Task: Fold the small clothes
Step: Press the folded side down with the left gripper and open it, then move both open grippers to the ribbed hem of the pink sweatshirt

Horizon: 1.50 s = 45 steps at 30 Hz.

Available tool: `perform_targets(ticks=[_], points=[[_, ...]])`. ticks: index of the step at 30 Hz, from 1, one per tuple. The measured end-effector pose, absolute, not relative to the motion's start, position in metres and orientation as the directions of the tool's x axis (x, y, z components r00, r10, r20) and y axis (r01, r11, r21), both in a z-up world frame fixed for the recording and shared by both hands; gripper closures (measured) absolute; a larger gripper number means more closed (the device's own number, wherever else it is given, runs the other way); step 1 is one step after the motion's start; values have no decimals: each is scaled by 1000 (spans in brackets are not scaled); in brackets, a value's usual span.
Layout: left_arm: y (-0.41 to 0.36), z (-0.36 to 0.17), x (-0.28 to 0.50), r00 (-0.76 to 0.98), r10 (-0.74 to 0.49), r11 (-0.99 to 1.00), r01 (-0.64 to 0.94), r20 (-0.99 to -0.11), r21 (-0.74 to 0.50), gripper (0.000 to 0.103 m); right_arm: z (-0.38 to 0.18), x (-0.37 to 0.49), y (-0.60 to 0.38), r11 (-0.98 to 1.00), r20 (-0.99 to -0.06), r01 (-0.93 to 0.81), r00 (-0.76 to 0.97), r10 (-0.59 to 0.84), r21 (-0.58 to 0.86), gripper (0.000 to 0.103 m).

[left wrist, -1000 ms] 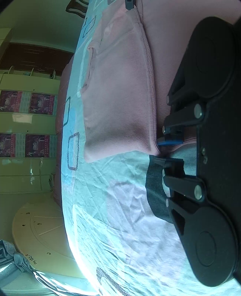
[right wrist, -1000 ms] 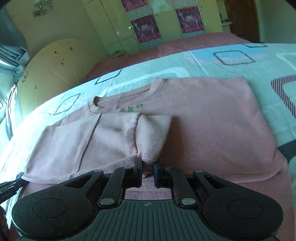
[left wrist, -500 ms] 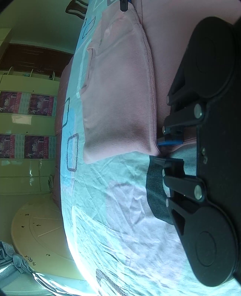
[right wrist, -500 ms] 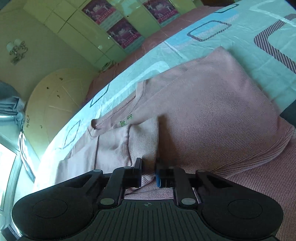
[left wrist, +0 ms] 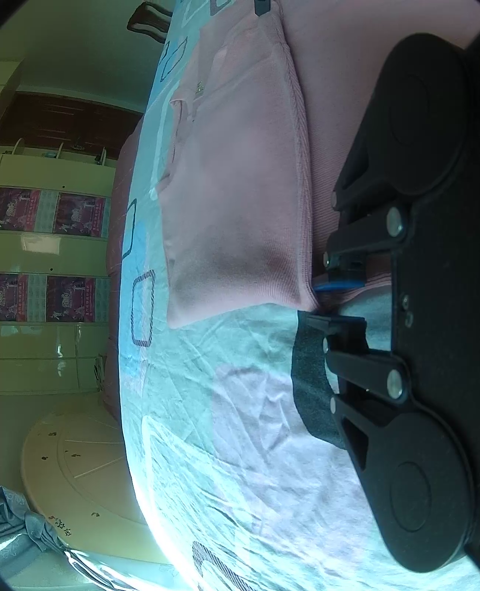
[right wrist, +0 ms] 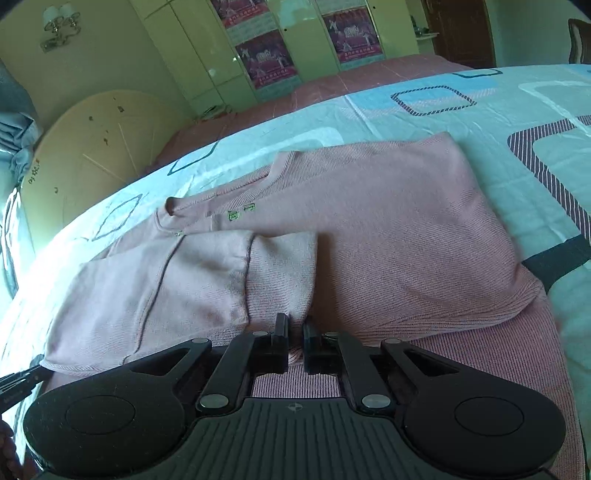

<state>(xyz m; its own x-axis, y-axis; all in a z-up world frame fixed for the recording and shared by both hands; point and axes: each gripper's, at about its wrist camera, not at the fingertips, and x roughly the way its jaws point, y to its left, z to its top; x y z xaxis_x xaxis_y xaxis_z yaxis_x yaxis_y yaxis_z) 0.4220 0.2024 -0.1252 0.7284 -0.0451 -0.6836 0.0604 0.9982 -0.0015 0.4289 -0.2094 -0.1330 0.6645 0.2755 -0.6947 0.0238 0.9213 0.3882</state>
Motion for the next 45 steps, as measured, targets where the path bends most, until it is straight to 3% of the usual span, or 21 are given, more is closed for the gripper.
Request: perform_targets(ticks=[4, 7, 11, 13, 19, 20, 22, 24, 26, 27, 28, 30, 32, 36, 39, 41, 43, 45], points=[[202, -125, 422, 731, -44, 997, 72, -681, 12, 90, -112, 417, -205, 950, -656, 24, 729, 197, 312, 97], [199, -126, 421, 734, -38, 998, 68, -679, 18, 90, -100, 411, -185, 958, -619, -78, 748, 238, 275, 97], [199, -127, 423, 732, -36, 998, 59, -681, 11, 90, -110, 416, -156, 948, -644, -175, 700, 309, 264, 97], [200, -126, 423, 730, -36, 998, 57, -683, 8, 90, -123, 420, -146, 958, -695, -183, 659, 287, 222, 97], [200, -126, 424, 727, -37, 998, 56, -686, 6, 89, -127, 419, -146, 961, -709, -207, 649, 274, 182, 97], [202, -123, 423, 721, -45, 998, 58, -692, -4, 86, -124, 418, -150, 960, -703, -198, 655, 279, 196, 97], [208, -115, 417, 725, -44, 999, 40, -687, -21, 54, -116, 414, -160, 962, -678, -168, 683, 271, 216, 97], [214, -104, 403, 766, -12, 1000, 7, -643, -10, 30, -109, 414, -173, 964, -658, -135, 709, 255, 228, 97], [219, -93, 398, 799, -10, 1000, 0, -601, -17, 34, -106, 421, -186, 961, -650, -100, 718, 249, 257, 97], [221, -89, 401, 810, -23, 999, 5, -585, -33, 40, -105, 425, -191, 960, -646, -85, 723, 244, 268, 97], [223, -85, 407, 820, -40, 999, 17, -571, -46, 53, -105, 430, -195, 959, -642, -72, 728, 239, 275, 97], [220, -79, 433, 823, -83, 996, 54, -563, -67, 60, -104, 442, -199, 957, -636, -53, 736, 231, 286, 97], [213, -76, 462, 821, -136, 991, 109, -555, -82, 60, -106, 455, -200, 953, -635, -39, 738, 230, 299, 97], [190, -96, 533, 755, -179, 980, 195, -631, -44, 58, -111, 475, -195, 946, -641, -35, 727, 246, 322, 97], [186, -127, 572, 695, -164, 977, 215, -700, -16, 48, -120, 484, -191, 957, -669, -18, 711, 216, 290, 97], [191, -136, 577, 715, -133, 977, 210, -687, 30, 39, -129, 485, -195, 973, -704, 42, 698, 133, 225, 97], [202, -135, 578, 709, -158, 979, 204, -687, -14, 40, -132, 482, -205, 972, -710, 84, 697, 100, 220, 97], [205, -127, 574, 715, -96, 986, 164, -693, 32, 44, -127, 476, -208, 971, -703, 90, 705, 95, 222, 97]])
